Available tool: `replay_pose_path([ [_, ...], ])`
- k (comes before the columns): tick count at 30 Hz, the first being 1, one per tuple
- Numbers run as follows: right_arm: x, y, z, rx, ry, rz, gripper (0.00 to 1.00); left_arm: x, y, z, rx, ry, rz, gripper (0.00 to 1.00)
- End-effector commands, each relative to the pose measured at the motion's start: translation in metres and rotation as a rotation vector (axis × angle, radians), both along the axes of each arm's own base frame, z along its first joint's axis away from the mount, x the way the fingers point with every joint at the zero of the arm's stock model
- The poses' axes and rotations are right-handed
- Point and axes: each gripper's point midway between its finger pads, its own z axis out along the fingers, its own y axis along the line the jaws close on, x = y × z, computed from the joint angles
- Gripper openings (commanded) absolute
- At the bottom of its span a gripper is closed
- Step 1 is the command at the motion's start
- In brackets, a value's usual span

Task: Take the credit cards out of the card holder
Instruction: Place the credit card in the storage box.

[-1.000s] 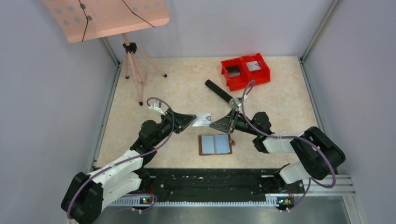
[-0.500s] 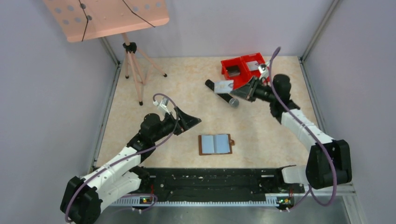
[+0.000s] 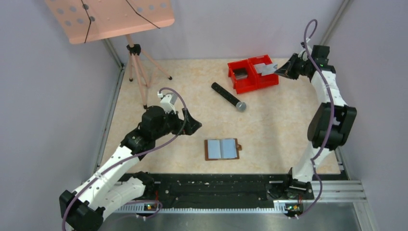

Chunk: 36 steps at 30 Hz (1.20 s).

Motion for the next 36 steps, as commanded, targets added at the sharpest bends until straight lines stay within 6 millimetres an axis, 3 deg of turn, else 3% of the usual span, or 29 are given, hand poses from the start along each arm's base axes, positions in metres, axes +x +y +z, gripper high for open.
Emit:
replay_pose_path([
  [1, 0.028, -0.015, -0.015, -0.096, 0.073, 0.015, 0.00, 0.012, 0.033, -0.015, 0.225, -0.032, 0.080, 0.99],
  [5, 0.057, -0.025, -0.034, -0.126, 0.112, 0.025, 0.00, 0.015, 0.033, -0.019, 0.249, -0.016, 0.083, 0.99],
  [13, 0.108, -0.032, -0.040, -0.130, 0.059, 0.036, 0.00, 0.020, 0.034, -0.018, 0.252, -0.037, 0.093, 0.99],
  [36, 0.147, 0.010, -0.091, -0.013, -0.009, 0.142, 0.00, 0.029, 0.009, -0.021, 0.188, 0.012, 0.038, 0.98],
])
